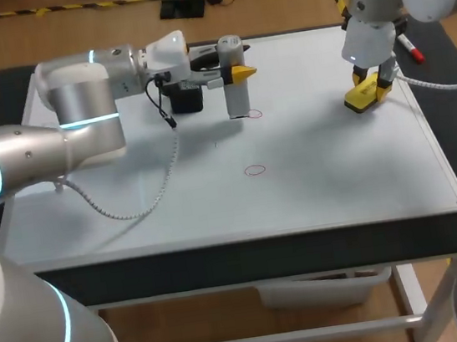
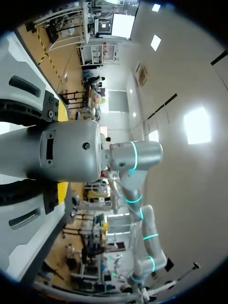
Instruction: Pick up the inspection probe, press it on each red-marked spot on the whiteboard one by one, put down the probe, pick up the eraser, and wipe off all the red marks.
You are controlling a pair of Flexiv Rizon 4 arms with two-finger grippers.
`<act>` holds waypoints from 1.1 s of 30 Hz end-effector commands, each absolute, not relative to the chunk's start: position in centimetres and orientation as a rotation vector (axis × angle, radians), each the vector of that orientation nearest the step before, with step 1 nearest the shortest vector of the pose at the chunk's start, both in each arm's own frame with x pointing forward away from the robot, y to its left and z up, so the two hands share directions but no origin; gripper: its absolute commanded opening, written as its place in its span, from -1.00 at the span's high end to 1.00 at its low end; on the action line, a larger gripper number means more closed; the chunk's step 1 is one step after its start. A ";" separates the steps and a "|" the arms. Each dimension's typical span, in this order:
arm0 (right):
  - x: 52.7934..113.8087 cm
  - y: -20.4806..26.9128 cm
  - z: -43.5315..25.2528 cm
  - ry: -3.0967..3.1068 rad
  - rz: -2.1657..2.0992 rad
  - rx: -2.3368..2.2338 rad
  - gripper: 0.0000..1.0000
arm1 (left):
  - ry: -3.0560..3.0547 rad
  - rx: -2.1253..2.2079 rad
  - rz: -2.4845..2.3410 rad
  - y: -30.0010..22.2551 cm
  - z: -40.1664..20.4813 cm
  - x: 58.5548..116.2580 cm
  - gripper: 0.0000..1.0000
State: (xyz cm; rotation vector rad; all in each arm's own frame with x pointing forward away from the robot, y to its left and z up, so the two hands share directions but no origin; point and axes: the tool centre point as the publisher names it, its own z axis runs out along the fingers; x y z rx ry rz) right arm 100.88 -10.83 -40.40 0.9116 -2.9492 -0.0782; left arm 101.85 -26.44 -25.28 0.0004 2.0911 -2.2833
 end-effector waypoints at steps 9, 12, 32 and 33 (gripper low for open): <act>101.0 -10.9 -40.3 -2.945 -0.074 0.913 1.00 | 2.086 -0.016 -2.267 -27.7 -25.9 102.6 1.00; 101.0 -10.9 -40.3 -2.945 -0.074 0.913 1.00 | 2.081 -0.010 -2.273 -27.8 -26.1 102.9 1.00; 101.0 -10.9 -40.3 -2.945 -0.074 0.913 1.00 | 2.102 -0.042 -2.286 -29.0 -27.8 103.9 1.00; 101.0 -10.9 -40.3 -2.945 -0.074 0.913 1.00 | 2.103 -0.045 -2.286 -29.0 -27.9 103.9 1.00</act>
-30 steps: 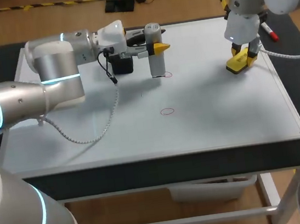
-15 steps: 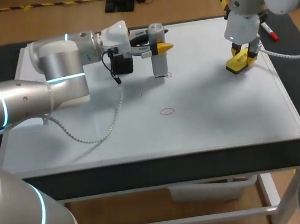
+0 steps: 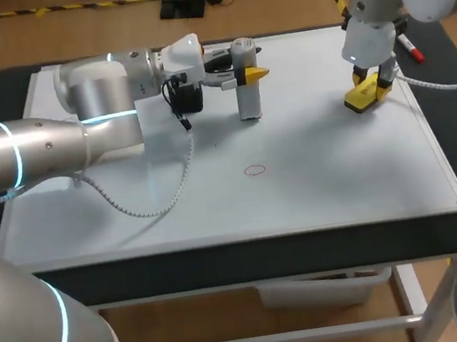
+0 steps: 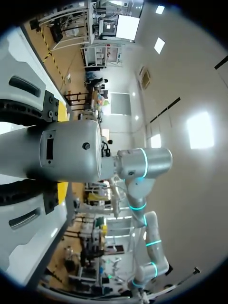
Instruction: Pick up the inspection probe, press it on each red-marked spot on the whiteboard one by one, put down the probe, pick up the eraser, and wipe off all the red marks.
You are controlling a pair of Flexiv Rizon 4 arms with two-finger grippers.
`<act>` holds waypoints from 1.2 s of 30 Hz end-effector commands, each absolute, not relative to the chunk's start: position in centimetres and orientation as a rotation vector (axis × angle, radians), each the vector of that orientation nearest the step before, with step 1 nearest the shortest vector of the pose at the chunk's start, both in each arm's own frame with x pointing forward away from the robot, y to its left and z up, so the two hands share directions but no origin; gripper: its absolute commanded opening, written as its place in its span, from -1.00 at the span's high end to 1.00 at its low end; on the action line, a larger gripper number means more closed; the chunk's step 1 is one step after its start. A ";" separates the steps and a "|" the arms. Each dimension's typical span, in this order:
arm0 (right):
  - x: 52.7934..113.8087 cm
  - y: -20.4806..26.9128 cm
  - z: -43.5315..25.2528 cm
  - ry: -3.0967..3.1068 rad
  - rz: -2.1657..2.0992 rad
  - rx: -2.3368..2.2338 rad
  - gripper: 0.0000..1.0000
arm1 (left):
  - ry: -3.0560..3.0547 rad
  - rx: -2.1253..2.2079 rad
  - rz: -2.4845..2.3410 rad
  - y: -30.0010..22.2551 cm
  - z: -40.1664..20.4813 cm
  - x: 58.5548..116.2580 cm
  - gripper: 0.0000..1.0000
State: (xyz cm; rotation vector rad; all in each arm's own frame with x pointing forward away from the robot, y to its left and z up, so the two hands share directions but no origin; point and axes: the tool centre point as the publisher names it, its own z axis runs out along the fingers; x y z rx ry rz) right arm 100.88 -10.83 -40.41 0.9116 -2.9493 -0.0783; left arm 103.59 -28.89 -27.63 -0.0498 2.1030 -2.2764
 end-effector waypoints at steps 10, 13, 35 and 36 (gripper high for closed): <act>101.0 -10.9 -40.3 -2.945 -0.074 0.913 1.00 | 2.103 -0.053 -2.285 -29.1 -28.2 104.1 1.00; 101.0 -10.9 -40.3 -2.945 -0.074 0.913 1.00 | 2.104 -0.052 -2.285 -29.1 -28.2 104.1 1.00; 101.0 -10.9 -40.3 -2.945 -0.074 0.913 1.00 | 2.097 -0.057 -2.286 -28.9 -27.9 104.0 1.00; 101.0 -10.9 -40.3 -2.945 -0.074 0.913 1.00 | 2.095 -0.055 -2.286 -28.8 -27.7 103.9 1.00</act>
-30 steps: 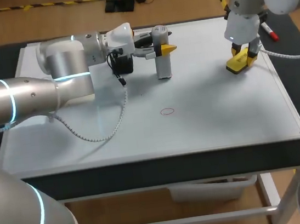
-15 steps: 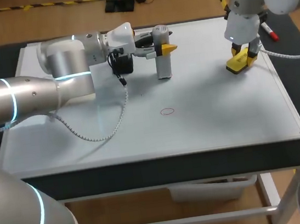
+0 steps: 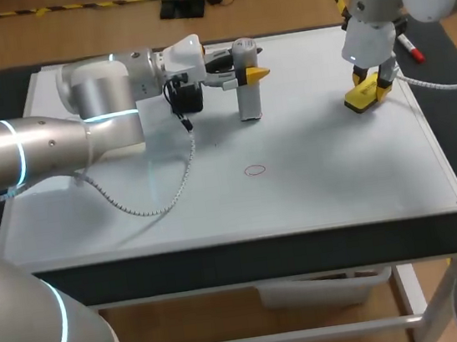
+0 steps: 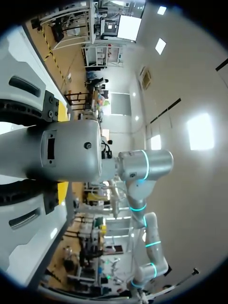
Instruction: Pick up the inspection probe, press it on each red-marked spot on the whiteboard one by one, put down the probe, pick up the eraser, and wipe off all the red marks.
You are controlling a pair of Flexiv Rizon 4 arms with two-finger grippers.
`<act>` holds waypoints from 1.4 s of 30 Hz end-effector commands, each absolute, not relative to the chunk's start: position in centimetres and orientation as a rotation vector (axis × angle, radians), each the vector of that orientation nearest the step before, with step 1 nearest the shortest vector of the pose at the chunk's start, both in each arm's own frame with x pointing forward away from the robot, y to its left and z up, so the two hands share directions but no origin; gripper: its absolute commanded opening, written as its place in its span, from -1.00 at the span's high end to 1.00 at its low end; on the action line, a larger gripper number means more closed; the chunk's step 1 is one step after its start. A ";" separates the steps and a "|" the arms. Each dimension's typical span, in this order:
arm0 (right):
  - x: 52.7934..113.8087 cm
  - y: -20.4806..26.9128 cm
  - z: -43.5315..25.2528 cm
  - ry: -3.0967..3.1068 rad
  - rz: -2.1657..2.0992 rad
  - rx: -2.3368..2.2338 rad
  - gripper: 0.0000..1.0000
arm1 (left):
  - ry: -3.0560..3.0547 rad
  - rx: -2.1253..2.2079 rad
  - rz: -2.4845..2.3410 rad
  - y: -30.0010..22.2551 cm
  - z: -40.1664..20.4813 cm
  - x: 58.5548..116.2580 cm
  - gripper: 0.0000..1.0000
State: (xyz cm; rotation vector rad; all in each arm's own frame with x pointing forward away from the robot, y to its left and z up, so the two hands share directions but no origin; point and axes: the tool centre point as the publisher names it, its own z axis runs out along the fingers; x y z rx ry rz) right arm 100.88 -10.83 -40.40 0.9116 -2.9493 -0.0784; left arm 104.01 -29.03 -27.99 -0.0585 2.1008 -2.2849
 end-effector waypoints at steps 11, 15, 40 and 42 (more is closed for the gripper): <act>101.0 -10.9 -40.3 -2.945 -0.074 0.913 1.00 | 2.057 -0.054 -2.277 -26.8 -25.4 103.1 1.00; 101.0 -10.9 -40.3 -2.945 -0.074 0.913 1.00 | 2.046 -0.062 -2.278 -25.8 -24.7 102.4 1.00; 101.0 -10.9 -40.3 -2.945 -0.074 0.913 1.00 | 1.989 -0.164 -2.201 -15.6 -24.0 98.3 1.00; 101.0 -10.9 -40.3 -2.945 -0.074 0.913 1.00 | 1.984 -0.177 -2.190 -14.8 -24.0 98.1 1.00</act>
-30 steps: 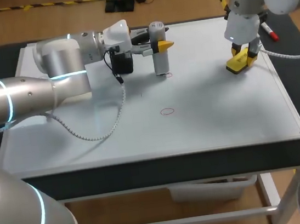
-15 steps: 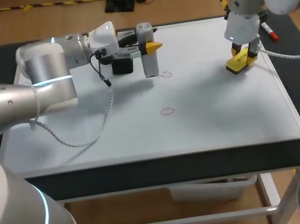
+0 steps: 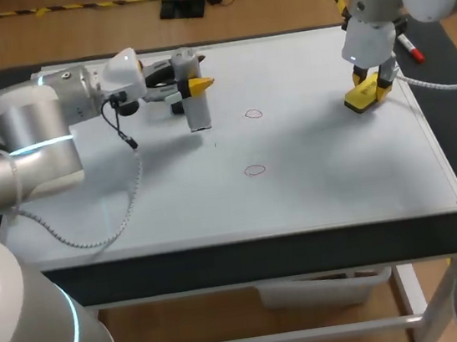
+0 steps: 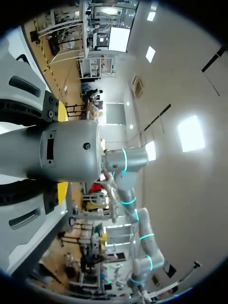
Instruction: Pick up the inspection probe, press it on each red-marked spot on the whiteboard one by one, put down the probe, pick up the eraser, and wipe off all the red marks.
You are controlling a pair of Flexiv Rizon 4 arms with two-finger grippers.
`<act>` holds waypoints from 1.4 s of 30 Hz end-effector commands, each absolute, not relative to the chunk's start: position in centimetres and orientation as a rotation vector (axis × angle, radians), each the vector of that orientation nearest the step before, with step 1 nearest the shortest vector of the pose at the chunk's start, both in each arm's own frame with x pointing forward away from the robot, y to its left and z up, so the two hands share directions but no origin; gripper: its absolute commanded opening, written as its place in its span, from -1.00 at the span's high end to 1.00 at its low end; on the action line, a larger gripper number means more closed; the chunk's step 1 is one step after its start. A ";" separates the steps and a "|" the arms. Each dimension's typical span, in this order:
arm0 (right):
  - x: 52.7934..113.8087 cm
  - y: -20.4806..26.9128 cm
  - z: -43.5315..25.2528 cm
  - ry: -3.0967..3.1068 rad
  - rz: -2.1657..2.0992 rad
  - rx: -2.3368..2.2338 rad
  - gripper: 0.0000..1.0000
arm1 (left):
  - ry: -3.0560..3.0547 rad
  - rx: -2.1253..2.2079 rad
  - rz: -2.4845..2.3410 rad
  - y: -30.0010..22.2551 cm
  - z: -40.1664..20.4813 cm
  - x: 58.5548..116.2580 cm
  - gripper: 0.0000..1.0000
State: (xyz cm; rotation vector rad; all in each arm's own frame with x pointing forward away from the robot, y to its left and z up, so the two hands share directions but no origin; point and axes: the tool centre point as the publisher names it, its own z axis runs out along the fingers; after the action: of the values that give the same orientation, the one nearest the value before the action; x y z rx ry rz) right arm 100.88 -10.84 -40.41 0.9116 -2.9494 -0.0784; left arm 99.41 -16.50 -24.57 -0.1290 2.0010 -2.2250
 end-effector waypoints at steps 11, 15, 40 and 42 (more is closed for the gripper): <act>101.0 -10.9 -40.3 -2.945 -0.074 0.913 1.00 | 1.939 -0.239 -2.124 -10.0 -23.5 97.7 1.00; 101.0 -10.9 -40.3 -2.945 -0.074 0.913 1.00 | 1.929 -0.265 -2.101 -8.3 -23.5 97.6 1.00; 101.0 -10.9 -40.3 -2.945 -0.074 0.913 1.00 | 1.906 -0.325 -2.051 -4.5 -23.5 97.4 1.00; 101.1 -10.6 -40.2 -2.942 -0.069 0.919 1.00 | 1.906 -0.325 -2.051 -4.5 -23.5 97.4 1.00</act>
State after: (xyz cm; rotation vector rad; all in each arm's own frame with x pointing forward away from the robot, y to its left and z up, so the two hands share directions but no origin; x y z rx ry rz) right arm 100.89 -10.80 -40.40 0.9147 -2.9488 -0.0787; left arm 97.45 -4.53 -23.67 -0.3232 1.9069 -2.0531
